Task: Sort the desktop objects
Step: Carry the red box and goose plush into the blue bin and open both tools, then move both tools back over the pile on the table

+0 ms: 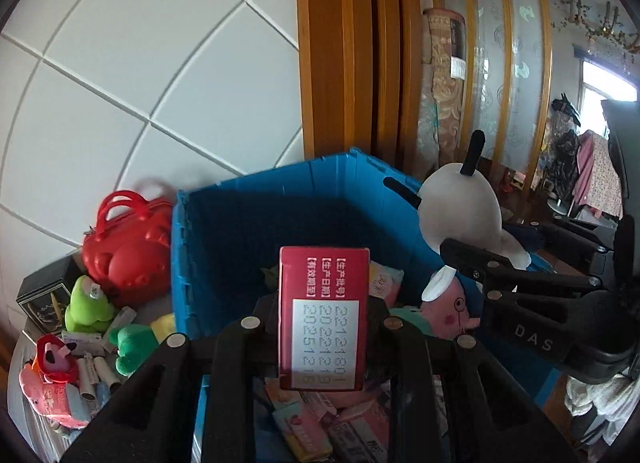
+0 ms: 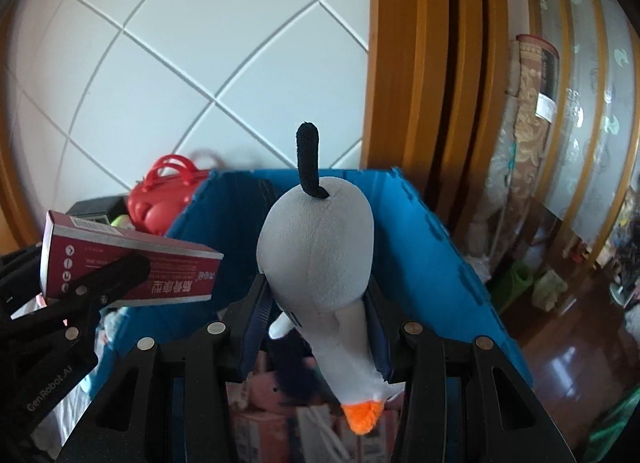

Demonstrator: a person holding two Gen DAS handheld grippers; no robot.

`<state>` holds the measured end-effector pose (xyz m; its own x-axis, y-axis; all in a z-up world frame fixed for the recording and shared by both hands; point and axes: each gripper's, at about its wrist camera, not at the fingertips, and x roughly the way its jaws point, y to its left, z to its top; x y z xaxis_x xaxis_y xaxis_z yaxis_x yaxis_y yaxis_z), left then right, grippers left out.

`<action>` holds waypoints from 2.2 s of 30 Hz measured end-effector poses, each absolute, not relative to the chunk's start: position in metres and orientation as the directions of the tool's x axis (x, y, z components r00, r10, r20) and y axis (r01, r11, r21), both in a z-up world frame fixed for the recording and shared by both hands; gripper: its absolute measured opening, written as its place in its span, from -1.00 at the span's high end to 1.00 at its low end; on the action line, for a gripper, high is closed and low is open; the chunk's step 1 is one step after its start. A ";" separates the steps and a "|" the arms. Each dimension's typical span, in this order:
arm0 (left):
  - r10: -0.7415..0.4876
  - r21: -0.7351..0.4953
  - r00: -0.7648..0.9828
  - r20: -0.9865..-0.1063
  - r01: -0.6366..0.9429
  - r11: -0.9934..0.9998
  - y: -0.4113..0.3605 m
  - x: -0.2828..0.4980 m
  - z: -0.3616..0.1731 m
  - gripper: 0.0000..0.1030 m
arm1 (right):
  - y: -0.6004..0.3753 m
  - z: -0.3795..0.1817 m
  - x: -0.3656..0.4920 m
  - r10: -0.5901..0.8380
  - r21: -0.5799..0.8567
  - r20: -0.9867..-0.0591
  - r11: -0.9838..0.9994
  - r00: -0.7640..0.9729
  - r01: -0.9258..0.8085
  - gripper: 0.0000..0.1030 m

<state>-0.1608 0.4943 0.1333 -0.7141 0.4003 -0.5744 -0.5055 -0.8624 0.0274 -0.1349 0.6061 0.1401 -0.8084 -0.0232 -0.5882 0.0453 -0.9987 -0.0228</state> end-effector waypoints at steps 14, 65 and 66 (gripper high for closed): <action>0.235 0.091 -0.628 -0.742 -0.442 -0.893 0.544 -0.193 0.083 0.53 | 0.647 0.090 -0.171 -0.039 -0.017 -0.709 -0.997 -0.704 0.073 0.13; 0.208 0.005 -0.858 -0.470 -0.238 -0.971 0.303 -0.114 0.109 -0.46 | 0.499 0.153 -0.068 -0.141 -0.011 -0.432 -0.987 -0.891 0.161 -1.00; 0.197 0.005 -0.855 -0.479 -0.226 -0.974 0.291 -0.115 0.105 -0.46 | 0.487 0.153 -0.067 -0.150 -0.009 -0.433 -0.985 -0.889 0.171 -1.00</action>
